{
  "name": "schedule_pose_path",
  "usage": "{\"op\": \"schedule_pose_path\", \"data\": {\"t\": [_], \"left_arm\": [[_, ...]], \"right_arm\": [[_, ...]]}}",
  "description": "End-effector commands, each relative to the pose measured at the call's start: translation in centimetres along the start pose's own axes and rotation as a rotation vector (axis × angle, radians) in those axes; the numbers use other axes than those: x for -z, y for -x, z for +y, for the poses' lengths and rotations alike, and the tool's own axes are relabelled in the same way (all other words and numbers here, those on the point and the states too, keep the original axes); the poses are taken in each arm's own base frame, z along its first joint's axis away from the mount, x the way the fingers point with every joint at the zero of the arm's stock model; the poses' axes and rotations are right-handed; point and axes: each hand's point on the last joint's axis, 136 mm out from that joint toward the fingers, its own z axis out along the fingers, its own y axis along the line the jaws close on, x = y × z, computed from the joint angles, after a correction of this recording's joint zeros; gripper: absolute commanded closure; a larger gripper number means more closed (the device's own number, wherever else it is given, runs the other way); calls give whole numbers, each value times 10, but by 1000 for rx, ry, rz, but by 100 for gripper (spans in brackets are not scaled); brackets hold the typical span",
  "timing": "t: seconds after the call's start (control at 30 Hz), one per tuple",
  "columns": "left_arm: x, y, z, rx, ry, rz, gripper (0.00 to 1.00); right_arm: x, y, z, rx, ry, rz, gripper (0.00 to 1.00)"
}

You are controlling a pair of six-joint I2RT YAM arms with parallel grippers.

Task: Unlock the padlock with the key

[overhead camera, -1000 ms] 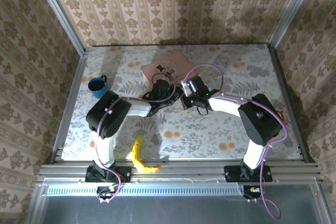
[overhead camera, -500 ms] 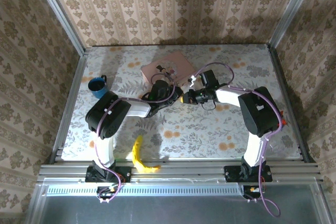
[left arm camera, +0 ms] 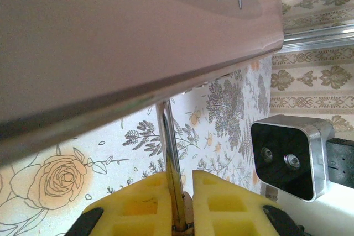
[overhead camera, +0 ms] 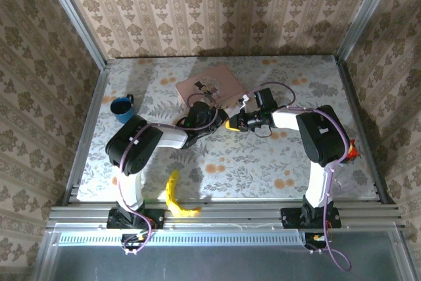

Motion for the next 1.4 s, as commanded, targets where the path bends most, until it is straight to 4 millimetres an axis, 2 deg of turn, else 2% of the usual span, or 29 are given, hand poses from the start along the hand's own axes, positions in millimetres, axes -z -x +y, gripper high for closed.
{"op": "schedule_pose_path", "data": {"t": [0.0, 0.13, 0.3, 0.53, 0.7, 0.93, 1.17, 1.37], "left_arm": [[17, -26, 8, -19, 34, 110, 100], [23, -27, 10, -28, 52, 114, 100], [26, -25, 9, -36, 64, 103, 100], [25, -25, 7, -29, 64, 103, 100], [25, -25, 9, -22, 79, 111, 100], [25, -23, 10, -7, 96, 117, 100], [24, -21, 8, -1, 96, 117, 100], [24, -21, 8, 4, 98, 120, 100]], "right_arm": [[40, 48, -23, 10, -127, -214, 83], [48, 35, -19, 36, -173, -217, 71], [56, 20, -16, 105, -296, -225, 66], [56, -2, -10, 293, -544, -210, 68], [51, -16, 5, 466, -697, -206, 68], [46, -27, 21, 637, -809, -185, 68], [35, -34, 23, 680, -824, -147, 62], [24, -35, 26, 722, -828, -135, 62]]}}
